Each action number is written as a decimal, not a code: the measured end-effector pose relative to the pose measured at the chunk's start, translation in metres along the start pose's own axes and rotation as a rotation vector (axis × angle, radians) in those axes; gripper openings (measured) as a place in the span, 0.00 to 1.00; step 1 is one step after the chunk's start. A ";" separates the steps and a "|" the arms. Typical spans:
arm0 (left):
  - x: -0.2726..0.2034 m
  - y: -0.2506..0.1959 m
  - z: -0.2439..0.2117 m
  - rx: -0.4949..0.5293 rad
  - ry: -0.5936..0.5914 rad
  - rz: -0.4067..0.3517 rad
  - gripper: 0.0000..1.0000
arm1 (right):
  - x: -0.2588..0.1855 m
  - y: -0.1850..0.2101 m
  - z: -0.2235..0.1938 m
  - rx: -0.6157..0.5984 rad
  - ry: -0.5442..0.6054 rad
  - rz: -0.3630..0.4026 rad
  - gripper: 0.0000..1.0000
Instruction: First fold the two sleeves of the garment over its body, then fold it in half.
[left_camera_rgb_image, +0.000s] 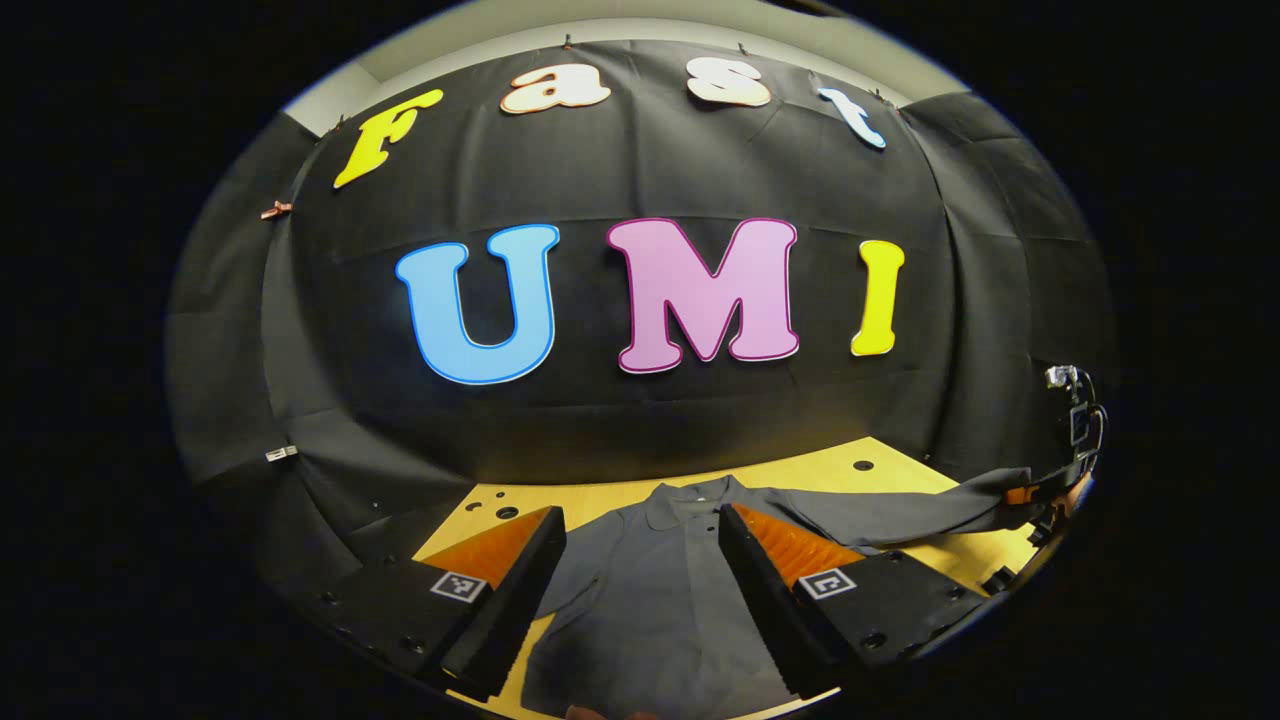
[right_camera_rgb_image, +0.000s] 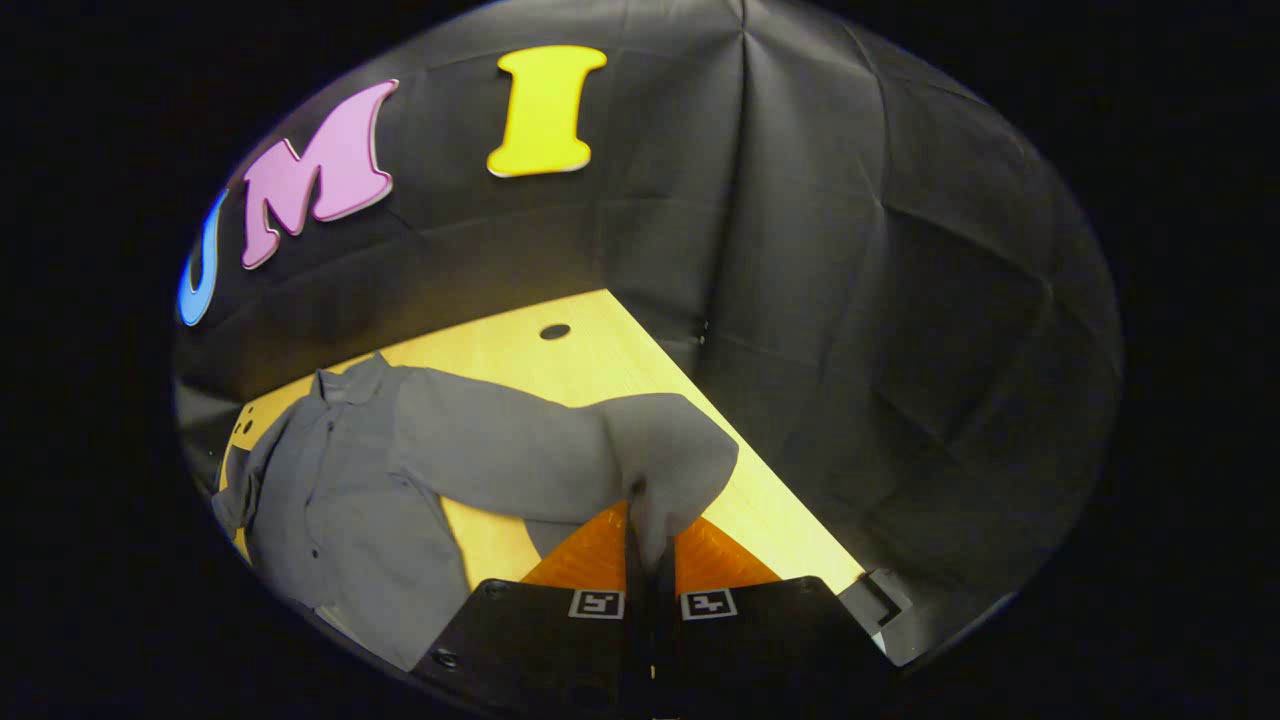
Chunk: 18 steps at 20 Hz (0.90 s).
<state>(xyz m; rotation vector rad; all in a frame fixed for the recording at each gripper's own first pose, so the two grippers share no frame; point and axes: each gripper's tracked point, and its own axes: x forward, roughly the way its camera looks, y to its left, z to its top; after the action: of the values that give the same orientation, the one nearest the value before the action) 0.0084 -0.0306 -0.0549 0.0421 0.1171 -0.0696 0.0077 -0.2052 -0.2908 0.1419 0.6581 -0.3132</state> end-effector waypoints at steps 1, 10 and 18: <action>-0.002 0.012 -0.002 -0.004 -0.002 -0.003 0.97 | -0.014 0.016 0.011 0.004 -0.029 0.010 0.06; -0.019 0.119 -0.026 -0.043 -0.006 0.039 0.97 | -0.072 0.191 0.070 -0.045 -0.192 0.185 0.06; -0.032 0.201 -0.075 -0.082 0.056 0.132 0.97 | -0.045 0.359 0.036 -0.181 -0.160 0.337 0.06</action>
<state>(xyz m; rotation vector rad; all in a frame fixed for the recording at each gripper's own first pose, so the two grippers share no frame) -0.0180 0.1755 -0.1183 -0.0302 0.1728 0.0687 0.1130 0.1361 -0.2236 0.0521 0.4904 0.0597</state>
